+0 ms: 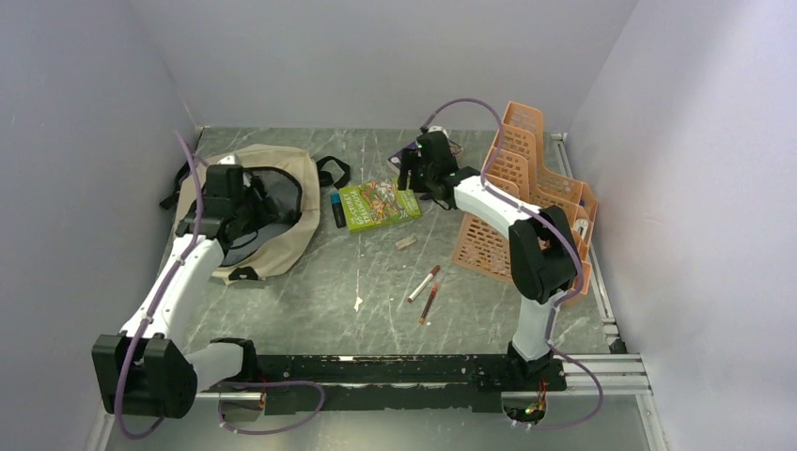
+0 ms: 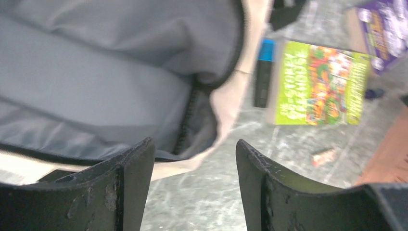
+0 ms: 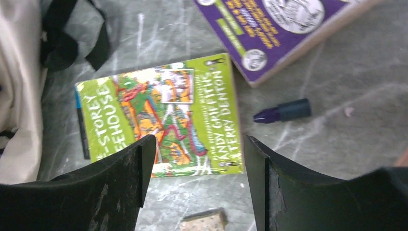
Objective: Pack the student bag
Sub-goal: Adjust the distractor at the center of the board.
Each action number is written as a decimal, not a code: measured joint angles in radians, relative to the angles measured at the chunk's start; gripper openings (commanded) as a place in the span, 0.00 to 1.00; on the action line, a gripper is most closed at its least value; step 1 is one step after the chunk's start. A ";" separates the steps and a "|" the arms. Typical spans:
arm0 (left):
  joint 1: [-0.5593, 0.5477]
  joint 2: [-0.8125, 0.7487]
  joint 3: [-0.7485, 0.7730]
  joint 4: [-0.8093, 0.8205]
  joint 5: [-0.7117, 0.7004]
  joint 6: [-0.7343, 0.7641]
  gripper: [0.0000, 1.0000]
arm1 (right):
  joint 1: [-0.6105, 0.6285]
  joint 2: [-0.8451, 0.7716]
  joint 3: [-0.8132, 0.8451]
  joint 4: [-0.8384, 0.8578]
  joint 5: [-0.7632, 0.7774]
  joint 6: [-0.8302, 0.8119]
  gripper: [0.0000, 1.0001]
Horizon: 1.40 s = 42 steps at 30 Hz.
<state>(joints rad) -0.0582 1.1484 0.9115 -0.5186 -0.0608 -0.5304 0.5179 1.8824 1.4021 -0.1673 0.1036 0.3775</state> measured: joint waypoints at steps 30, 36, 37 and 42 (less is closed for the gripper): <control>-0.371 0.174 0.060 0.162 -0.011 -0.038 0.67 | -0.123 0.068 0.009 -0.263 0.355 0.040 0.79; -0.371 0.172 0.037 0.164 -0.038 -0.041 0.67 | -0.138 -0.063 -0.105 -0.254 0.299 0.046 0.79; -0.371 0.173 0.029 0.164 -0.039 -0.043 0.67 | -0.137 -0.085 -0.106 -0.253 0.283 0.045 0.79; -0.371 0.183 0.023 0.167 -0.039 -0.060 0.68 | -0.082 -0.118 -0.027 -0.245 0.264 0.024 0.79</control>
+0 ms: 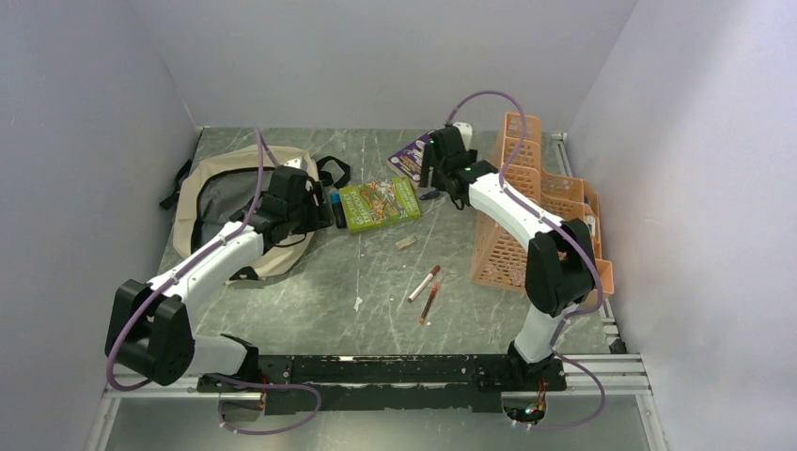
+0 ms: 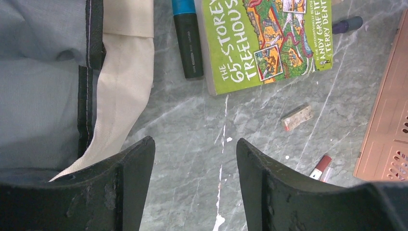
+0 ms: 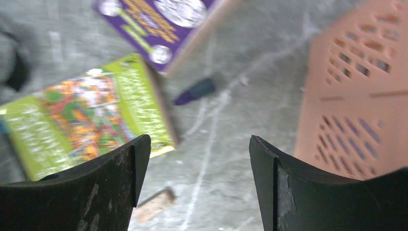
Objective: Pack the student bag
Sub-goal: Adjust the distractor at the center of the board, then pick up the book from the center of the board.
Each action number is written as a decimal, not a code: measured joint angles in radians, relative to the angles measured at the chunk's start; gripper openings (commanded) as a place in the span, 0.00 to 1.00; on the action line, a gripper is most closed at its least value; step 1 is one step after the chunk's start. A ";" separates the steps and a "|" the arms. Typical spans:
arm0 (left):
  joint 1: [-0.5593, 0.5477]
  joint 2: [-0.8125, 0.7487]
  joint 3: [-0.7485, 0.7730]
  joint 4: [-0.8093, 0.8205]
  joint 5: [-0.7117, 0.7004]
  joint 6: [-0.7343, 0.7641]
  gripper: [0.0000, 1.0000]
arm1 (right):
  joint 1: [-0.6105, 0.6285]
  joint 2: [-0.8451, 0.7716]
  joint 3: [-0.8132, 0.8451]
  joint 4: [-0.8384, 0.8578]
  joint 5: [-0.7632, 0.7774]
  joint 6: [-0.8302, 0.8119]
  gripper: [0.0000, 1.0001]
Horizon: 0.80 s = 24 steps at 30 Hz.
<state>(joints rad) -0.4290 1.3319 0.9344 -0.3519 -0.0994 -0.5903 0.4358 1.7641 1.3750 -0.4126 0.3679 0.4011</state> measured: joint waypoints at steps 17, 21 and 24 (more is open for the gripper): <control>0.130 -0.115 0.024 -0.034 -0.032 0.070 0.97 | 0.072 0.142 0.192 0.111 -0.019 -0.108 1.00; 0.130 -0.118 0.028 -0.030 -0.023 0.078 0.97 | 0.060 0.143 0.190 0.126 -0.121 -0.081 0.97; 0.130 -0.107 0.028 -0.022 0.000 0.078 0.97 | 0.056 0.146 0.172 0.156 -0.188 -0.034 0.92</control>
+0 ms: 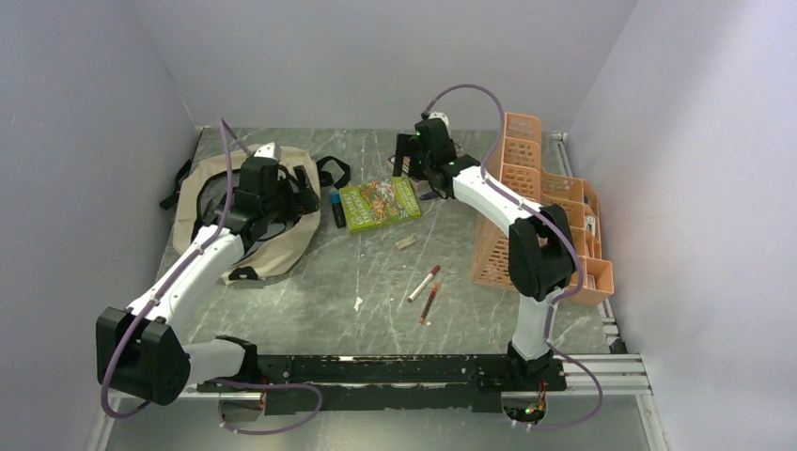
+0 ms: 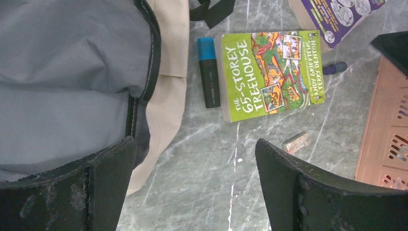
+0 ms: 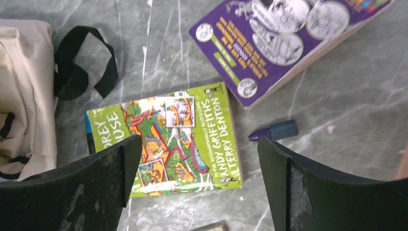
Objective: Pack the student bag
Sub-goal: Pick up the book from the center of the board.
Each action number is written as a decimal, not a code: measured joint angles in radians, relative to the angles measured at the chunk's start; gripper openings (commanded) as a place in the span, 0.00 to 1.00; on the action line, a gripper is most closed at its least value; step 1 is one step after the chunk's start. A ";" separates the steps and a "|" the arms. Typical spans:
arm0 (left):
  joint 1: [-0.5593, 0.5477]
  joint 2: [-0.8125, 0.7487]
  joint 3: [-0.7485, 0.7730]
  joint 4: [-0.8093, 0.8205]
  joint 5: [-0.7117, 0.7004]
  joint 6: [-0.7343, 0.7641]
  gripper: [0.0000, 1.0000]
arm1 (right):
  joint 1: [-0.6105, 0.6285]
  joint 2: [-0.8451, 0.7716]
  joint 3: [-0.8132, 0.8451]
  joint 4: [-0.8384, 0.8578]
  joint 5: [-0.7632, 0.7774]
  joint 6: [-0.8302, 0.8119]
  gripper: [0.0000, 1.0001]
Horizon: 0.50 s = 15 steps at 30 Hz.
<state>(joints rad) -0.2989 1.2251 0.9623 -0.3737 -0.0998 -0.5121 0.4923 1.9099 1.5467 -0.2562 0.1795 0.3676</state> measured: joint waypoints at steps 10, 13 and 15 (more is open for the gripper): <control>0.000 0.035 -0.025 0.047 0.069 -0.012 0.96 | 0.000 0.206 0.006 -0.035 -0.059 0.138 0.85; 0.000 0.035 -0.032 0.048 0.077 -0.012 0.96 | 0.000 0.232 0.006 -0.046 -0.063 0.161 0.85; 0.000 0.035 -0.034 0.049 0.079 -0.012 0.96 | 0.000 0.232 0.007 -0.048 -0.058 0.167 0.82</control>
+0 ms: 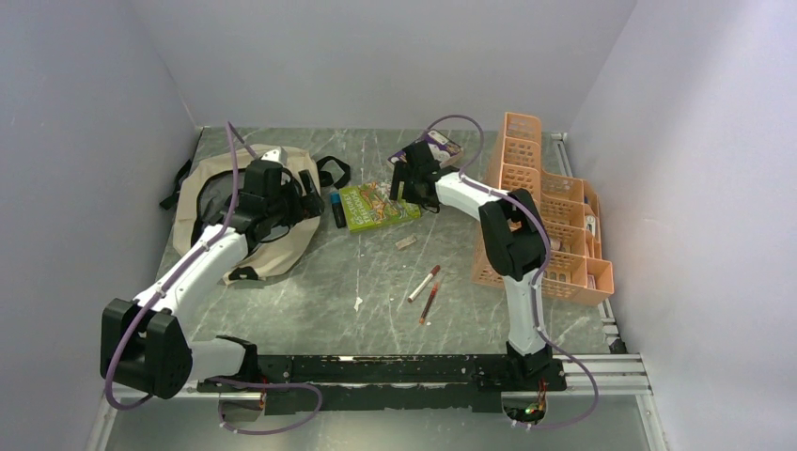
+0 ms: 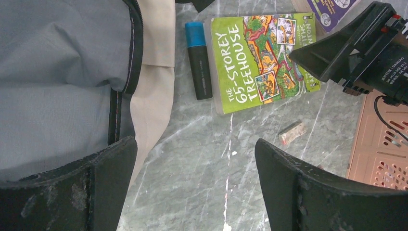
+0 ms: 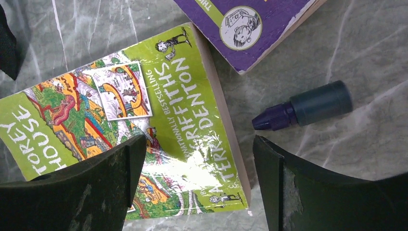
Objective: Pack the student bag
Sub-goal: Pick up the book from the center of the board.
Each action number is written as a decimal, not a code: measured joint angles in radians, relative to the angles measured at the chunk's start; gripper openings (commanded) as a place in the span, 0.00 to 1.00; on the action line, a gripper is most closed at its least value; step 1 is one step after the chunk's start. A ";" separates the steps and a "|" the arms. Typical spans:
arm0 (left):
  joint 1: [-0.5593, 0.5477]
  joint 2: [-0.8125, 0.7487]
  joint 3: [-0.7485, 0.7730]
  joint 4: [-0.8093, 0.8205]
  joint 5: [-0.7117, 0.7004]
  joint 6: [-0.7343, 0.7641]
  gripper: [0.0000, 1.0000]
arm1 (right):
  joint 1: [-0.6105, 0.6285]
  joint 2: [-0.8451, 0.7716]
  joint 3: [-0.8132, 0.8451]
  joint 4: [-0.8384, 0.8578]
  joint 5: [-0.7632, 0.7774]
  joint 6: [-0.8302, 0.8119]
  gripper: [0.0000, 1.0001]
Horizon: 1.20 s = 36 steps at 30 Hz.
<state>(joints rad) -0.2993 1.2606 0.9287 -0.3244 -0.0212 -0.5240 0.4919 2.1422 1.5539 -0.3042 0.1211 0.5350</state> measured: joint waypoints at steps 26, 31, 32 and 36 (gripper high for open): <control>0.000 0.025 -0.059 0.015 0.021 0.000 0.92 | 0.109 -0.224 -0.333 0.075 -0.085 0.035 0.56; 0.000 0.036 -0.068 0.028 0.027 -0.008 0.92 | 0.172 -0.265 -0.379 0.068 -0.067 0.041 0.57; 0.000 0.039 -0.071 0.030 0.027 -0.008 0.92 | 0.187 -0.273 -0.389 0.064 -0.066 0.041 0.58; 0.000 0.048 -0.083 0.037 0.030 -0.015 0.91 | 0.248 -0.298 -0.422 0.040 -0.071 0.034 0.62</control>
<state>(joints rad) -0.2993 1.3087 0.8455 -0.2871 0.0086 -0.5392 0.7403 1.8446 1.1316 -0.2638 0.0502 0.5690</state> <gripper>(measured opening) 0.918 0.585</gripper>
